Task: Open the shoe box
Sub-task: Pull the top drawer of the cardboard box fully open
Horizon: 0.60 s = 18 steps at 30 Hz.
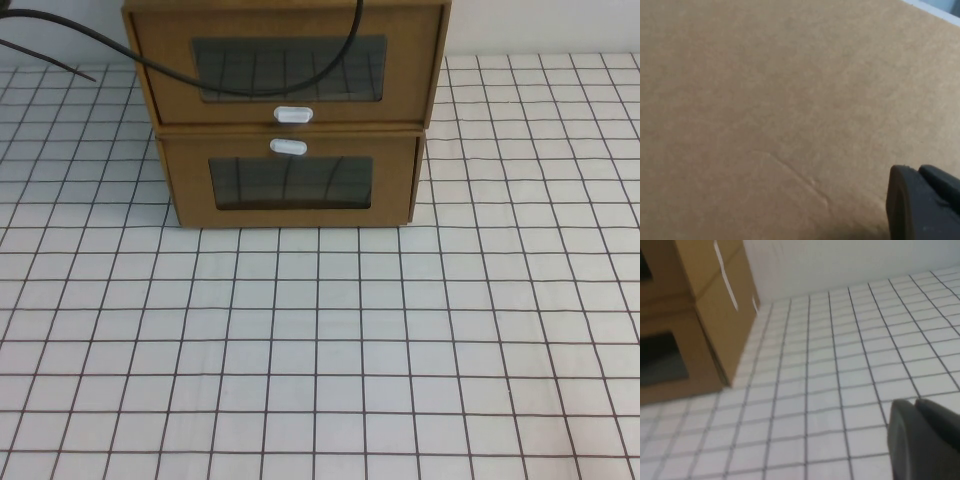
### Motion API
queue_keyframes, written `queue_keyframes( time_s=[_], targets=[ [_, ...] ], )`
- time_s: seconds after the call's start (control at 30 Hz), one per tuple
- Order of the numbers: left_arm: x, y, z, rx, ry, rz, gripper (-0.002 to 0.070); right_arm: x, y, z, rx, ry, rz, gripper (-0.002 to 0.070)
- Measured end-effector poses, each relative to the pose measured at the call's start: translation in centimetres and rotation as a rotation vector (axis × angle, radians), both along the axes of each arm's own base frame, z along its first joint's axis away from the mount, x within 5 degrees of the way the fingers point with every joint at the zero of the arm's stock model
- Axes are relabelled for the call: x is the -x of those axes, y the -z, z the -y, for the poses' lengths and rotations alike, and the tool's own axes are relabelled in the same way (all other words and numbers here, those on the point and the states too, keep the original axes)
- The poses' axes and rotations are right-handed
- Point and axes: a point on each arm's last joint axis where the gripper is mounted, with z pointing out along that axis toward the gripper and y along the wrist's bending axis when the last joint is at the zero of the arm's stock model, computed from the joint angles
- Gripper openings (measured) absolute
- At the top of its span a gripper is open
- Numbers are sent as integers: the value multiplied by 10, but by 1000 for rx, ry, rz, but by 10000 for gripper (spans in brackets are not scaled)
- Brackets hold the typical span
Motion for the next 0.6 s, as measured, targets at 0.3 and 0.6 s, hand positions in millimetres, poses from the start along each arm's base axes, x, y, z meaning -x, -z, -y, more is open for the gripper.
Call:
queue_keyframes(
  time_s=[0.3, 0.6],
  targets=[
    [-7, 9, 2, 4, -6, -18, -2, -1, -13, 3, -374, 49, 108, -13],
    [-6, 10, 2, 8, -5, -37, -2, 5, -67, -19, -369, -171, -60, -13]
  ],
)
